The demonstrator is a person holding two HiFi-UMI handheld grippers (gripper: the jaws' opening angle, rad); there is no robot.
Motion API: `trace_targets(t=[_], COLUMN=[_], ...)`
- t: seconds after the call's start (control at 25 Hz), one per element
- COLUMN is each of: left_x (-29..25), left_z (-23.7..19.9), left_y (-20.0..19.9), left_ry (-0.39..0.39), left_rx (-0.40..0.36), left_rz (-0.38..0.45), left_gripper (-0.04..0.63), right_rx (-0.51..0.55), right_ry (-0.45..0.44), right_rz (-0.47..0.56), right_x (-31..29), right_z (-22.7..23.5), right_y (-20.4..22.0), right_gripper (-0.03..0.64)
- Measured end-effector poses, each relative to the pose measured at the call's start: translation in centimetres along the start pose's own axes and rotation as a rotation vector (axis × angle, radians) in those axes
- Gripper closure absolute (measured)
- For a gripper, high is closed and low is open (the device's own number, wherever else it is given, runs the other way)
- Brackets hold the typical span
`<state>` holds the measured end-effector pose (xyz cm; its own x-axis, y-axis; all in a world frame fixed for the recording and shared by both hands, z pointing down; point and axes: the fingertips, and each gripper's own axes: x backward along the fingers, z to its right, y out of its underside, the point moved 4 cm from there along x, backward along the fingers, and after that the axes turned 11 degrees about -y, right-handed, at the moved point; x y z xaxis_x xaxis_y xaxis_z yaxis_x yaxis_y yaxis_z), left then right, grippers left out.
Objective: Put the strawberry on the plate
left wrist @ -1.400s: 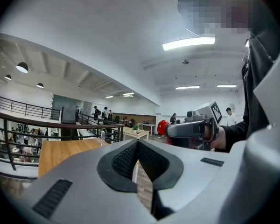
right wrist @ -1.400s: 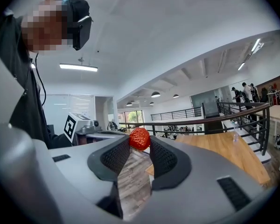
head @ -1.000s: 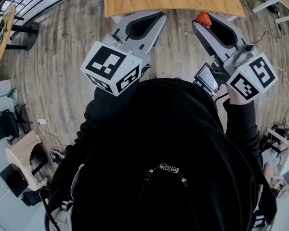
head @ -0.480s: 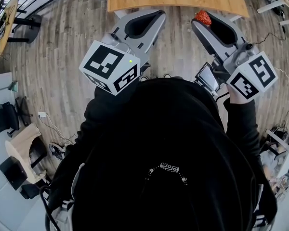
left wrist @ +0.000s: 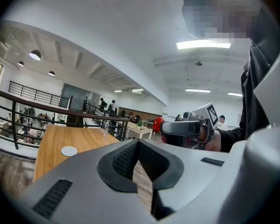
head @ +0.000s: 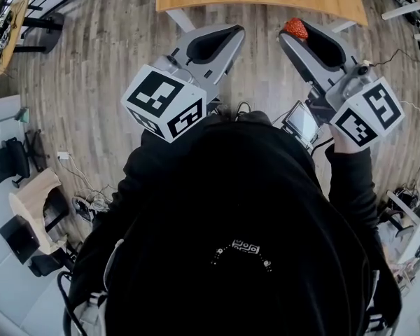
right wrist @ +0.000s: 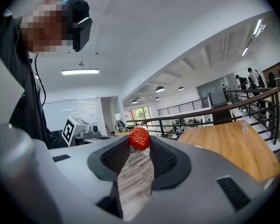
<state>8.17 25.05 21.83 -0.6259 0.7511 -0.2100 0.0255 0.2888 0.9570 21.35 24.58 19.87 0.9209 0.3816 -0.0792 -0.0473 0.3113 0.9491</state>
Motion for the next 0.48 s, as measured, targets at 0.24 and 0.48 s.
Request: trace_targets(t=[0.24, 0.48], left_x=[-1.2, -2.5], left_z=[2.3, 3.5], left_y=[-1.3, -1.2], left_ry=[0.020, 0.065], left_rx=[-0.058, -0.030], left_rz=[0.026, 0.035], left_gripper=[0.598, 0.599], right_rx=[-0.013, 0.000], right_ry=[0.022, 0.055], right_rz=[0.055, 0.079], right_x=[2.1, 4.4], right_z=[1.0, 1.7], right_y=[-0.4, -0.5], right_gripper=[0.472, 0.472])
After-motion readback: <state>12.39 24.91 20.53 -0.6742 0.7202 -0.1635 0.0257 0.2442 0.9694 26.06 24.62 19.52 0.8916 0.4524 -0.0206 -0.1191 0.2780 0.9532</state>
